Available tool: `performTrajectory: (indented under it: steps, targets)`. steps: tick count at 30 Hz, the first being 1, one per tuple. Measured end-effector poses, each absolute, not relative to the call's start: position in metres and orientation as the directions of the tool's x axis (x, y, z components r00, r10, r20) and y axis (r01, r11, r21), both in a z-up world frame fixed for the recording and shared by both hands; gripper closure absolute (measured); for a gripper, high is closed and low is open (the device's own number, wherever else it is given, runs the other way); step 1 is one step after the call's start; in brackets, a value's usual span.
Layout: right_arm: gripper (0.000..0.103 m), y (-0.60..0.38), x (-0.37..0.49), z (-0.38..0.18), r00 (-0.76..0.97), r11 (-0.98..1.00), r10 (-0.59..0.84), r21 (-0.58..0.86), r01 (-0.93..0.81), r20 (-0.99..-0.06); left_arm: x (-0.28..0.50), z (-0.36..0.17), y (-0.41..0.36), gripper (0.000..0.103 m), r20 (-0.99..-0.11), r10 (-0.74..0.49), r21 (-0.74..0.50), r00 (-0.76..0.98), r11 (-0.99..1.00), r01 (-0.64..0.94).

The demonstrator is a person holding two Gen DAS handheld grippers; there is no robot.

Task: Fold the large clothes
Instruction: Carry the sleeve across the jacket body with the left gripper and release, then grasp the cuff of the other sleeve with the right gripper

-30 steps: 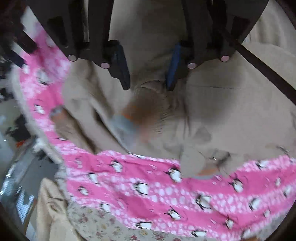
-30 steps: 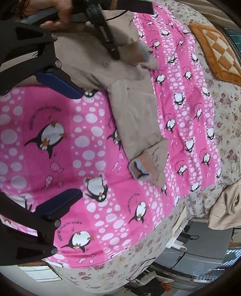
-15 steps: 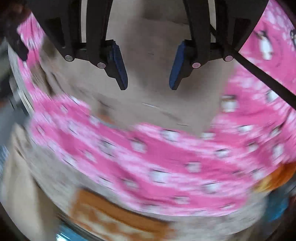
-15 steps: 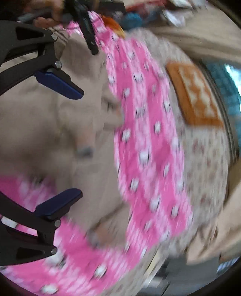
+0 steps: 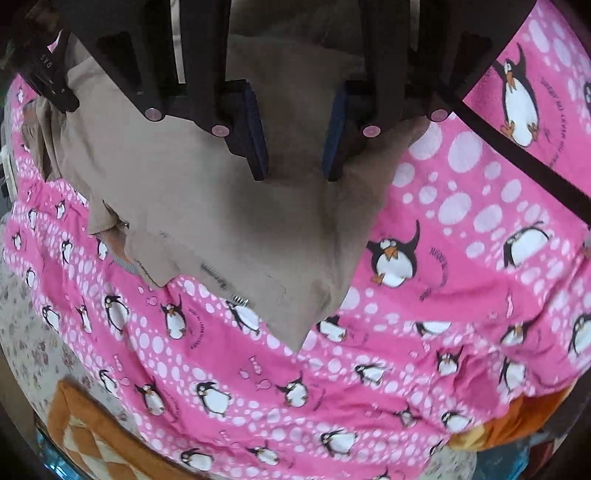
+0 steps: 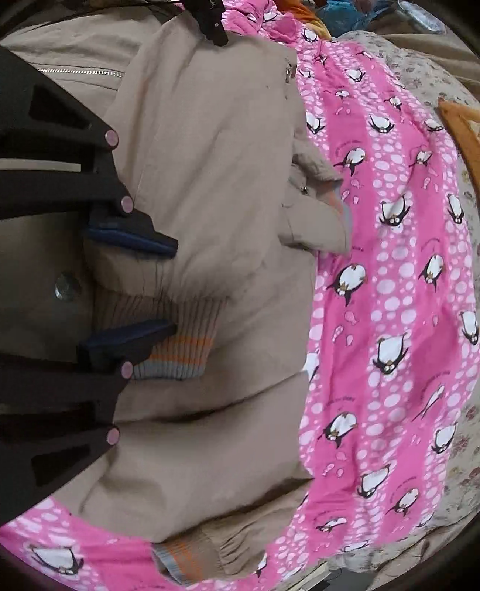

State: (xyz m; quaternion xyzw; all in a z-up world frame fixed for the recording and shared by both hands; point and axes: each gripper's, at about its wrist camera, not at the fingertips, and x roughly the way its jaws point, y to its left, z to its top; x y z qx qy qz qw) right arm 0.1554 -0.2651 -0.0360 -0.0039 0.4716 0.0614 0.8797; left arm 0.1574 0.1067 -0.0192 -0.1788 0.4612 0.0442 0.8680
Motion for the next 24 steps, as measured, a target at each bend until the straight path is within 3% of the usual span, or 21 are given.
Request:
performTrajectory:
  steps: [4,6,9,12,14,17,18,19,20,24]
  targets:
    - [0.065,-0.264,0.149,-0.023,0.584,0.990,0.139,0.108,-0.088,-0.800,0.156,0.004,0.109,0.089,-0.746,-0.082,-0.296,0.661,0.930,-0.219]
    - [0.065,-0.265,0.141,0.003,0.690,0.978,0.204,0.172,-0.116,-0.694,0.164,0.018,0.106,0.089,-0.706,-0.051,-0.262,0.706,0.946,-0.194]
    - [0.065,-0.249,0.143,0.019,0.766,0.983,0.181,0.103,-0.149,-0.617,0.182,0.017,0.105,0.089,-0.705,-0.031,-0.233,0.708,0.954,-0.190]
    - [0.065,-0.241,0.169,-0.017,0.664,0.992,0.125,0.067,-0.111,-0.737,0.205,-0.028,0.110,0.089,-0.832,-0.014,-0.191,0.554,0.946,-0.262]
    - [0.064,-0.246,0.184,-0.047,0.569,0.995,0.095,0.057,-0.085,-0.817,0.208,-0.039,0.111,0.086,-0.836,-0.030,-0.197,0.548,0.949,-0.248]
    - [0.056,-0.249,0.186,-0.046,0.579,0.992,0.114,0.065,-0.105,-0.807,0.209,-0.039,0.107,0.070,-0.827,-0.061,-0.212,0.558,0.955,-0.209]
    - [0.053,-0.247,0.185,-0.046,0.580,0.991,0.122,0.066,-0.118,-0.805,0.209,-0.040,0.105,0.058,-0.824,-0.077,-0.221,0.562,0.956,-0.193]
    - [0.045,-0.244,0.184,-0.046,0.579,0.989,0.130,0.063,-0.136,-0.805,0.210,-0.040,0.101,0.051,-0.821,-0.094,-0.224,0.563,0.960,-0.166]
    - [0.031,-0.241,0.181,-0.046,0.572,0.985,0.144,0.061,-0.162,-0.807,0.210,-0.040,0.098,0.050,-0.824,-0.085,-0.208,0.560,0.965,-0.159]
    - [0.030,-0.240,0.162,-0.019,0.636,0.987,0.132,0.040,-0.157,-0.760,0.196,-0.030,0.086,0.050,-0.811,-0.071,-0.204,0.581,0.965,-0.167]
